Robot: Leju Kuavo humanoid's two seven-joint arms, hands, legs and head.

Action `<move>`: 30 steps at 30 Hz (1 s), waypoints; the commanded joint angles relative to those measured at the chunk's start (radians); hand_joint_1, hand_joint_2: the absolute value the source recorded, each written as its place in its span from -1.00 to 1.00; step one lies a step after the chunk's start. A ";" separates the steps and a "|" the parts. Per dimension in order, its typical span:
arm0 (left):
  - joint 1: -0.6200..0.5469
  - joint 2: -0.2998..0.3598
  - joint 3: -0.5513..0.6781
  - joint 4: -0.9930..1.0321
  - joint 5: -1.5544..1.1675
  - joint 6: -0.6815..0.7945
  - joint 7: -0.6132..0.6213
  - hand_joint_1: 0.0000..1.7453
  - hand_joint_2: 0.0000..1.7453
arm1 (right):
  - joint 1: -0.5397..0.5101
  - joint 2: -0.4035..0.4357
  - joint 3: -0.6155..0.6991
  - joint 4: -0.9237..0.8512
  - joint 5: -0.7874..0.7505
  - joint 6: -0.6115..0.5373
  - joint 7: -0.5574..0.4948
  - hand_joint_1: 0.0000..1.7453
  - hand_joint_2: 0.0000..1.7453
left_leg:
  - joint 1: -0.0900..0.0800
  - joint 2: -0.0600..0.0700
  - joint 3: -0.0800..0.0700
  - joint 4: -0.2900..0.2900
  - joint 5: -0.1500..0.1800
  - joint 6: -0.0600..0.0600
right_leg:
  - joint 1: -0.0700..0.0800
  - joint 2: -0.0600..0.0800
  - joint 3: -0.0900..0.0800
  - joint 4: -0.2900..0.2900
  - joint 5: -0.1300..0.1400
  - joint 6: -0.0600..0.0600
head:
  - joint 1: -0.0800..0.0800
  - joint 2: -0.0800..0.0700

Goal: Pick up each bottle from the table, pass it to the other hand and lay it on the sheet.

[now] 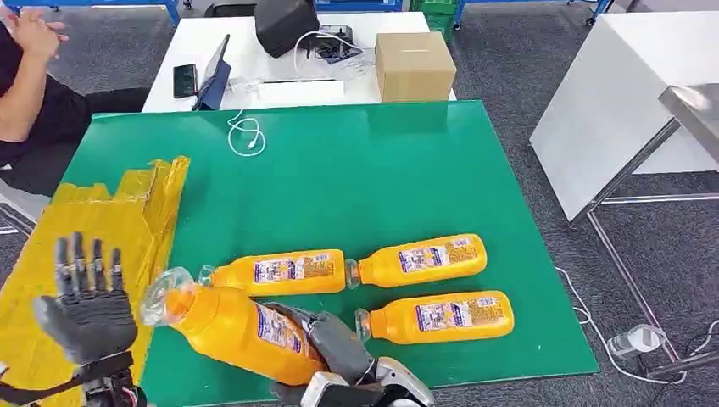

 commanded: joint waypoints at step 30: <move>0.021 0.141 -0.406 0.059 -0.136 -0.195 -0.054 -1.00 1.00 | -0.146 0.117 0.050 0.277 0.141 0.123 0.025 1.00 1.00 | 0.000 0.001 0.003 -0.002 0.000 0.000 | 0.000 0.001 0.003 -0.001 0.000 -0.001 | 0.000 0.000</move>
